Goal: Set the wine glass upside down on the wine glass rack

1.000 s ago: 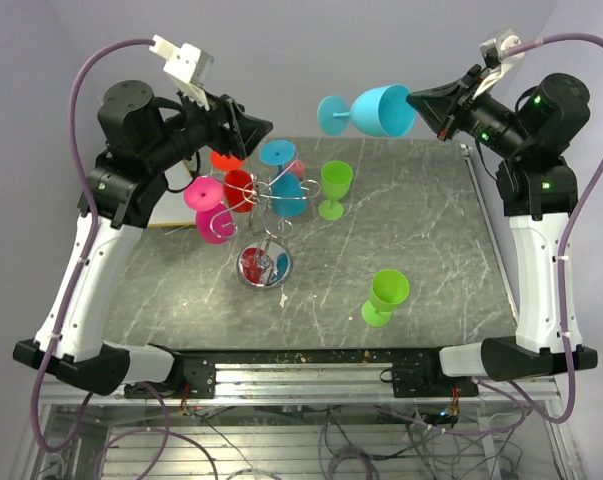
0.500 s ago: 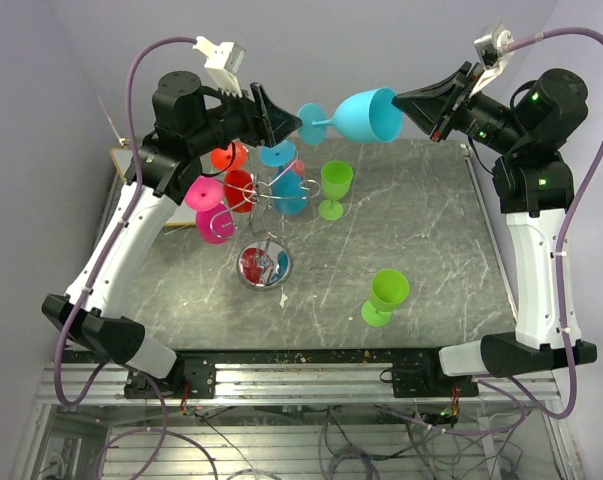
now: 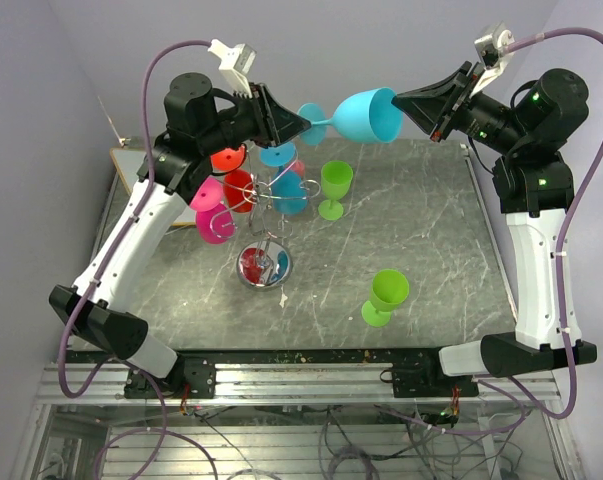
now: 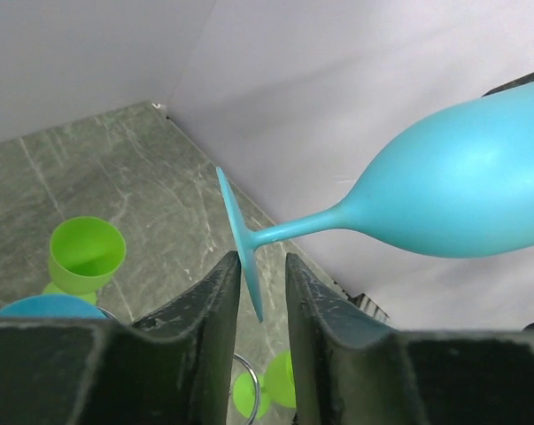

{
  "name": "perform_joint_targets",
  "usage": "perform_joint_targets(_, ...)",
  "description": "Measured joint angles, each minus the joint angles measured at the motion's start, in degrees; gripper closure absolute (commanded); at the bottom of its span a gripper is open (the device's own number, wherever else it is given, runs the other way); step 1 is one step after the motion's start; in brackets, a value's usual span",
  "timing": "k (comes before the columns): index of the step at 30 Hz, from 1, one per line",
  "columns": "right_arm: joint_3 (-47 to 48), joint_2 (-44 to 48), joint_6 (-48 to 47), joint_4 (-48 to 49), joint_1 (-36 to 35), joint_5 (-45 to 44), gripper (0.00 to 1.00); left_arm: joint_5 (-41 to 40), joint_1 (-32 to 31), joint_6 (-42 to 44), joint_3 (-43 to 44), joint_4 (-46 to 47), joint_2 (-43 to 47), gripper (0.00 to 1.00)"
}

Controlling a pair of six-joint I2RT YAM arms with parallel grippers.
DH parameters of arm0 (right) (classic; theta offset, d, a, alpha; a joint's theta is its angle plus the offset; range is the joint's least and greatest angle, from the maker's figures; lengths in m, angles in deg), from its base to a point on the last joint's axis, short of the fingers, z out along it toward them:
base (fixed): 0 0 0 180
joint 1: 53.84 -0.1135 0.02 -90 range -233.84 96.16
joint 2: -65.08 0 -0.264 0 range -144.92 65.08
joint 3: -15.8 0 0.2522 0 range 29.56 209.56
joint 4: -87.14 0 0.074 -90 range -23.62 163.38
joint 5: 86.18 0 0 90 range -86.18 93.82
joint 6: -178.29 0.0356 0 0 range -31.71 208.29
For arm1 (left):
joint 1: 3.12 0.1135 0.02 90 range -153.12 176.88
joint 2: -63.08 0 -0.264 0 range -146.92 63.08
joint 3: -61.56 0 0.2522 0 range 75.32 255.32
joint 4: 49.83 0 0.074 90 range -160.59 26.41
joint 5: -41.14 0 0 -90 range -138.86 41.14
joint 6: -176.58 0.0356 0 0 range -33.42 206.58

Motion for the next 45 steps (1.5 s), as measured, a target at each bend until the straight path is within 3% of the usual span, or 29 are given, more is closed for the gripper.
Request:
perform_joint_targets(7,-0.4,0.0,-0.1,0.4,0.0,0.2,1.0,0.8,0.0,-2.1,-1.6,1.0,-0.1,0.92)
perform_joint_targets(11,-1.3,0.6,-0.5,0.6,0.0,0.3,0.99,0.7,0.2,-2.4,-1.6,1.4,-0.1,0.93)
perform_joint_targets(16,-1.7,1.3,-2.0,0.1,0.0,0.7,0.71,0.7,0.3,-2.1,-1.6,1.7,0.0,0.93)
perform_joint_targets(22,-1.7,1.7,-4.6,-1.2,0.0,1.0,0.25,1.0,2.1,-0.4,-1.6,1.6,1.6,0.93)
perform_joint_targets(24,-1.7,2.0,-5.9,-2.3,0.0,0.9,0.17,1.0,2.8,1.1,-1.5,1.1,2.6,0.93)
perform_joint_targets(35,-0.7,4.6,-11.6,-8.2,0.8,-0.5,0.12,0.4,3.9,21.2,2.5,-7.6,10.1,0.93)
perform_joint_targets(45,-1.2,6.5,-16.0,-11.3,3.2,-1.3,0.11,2.6,4.2,53.6,7.5,-27.3,17.4,0.93)
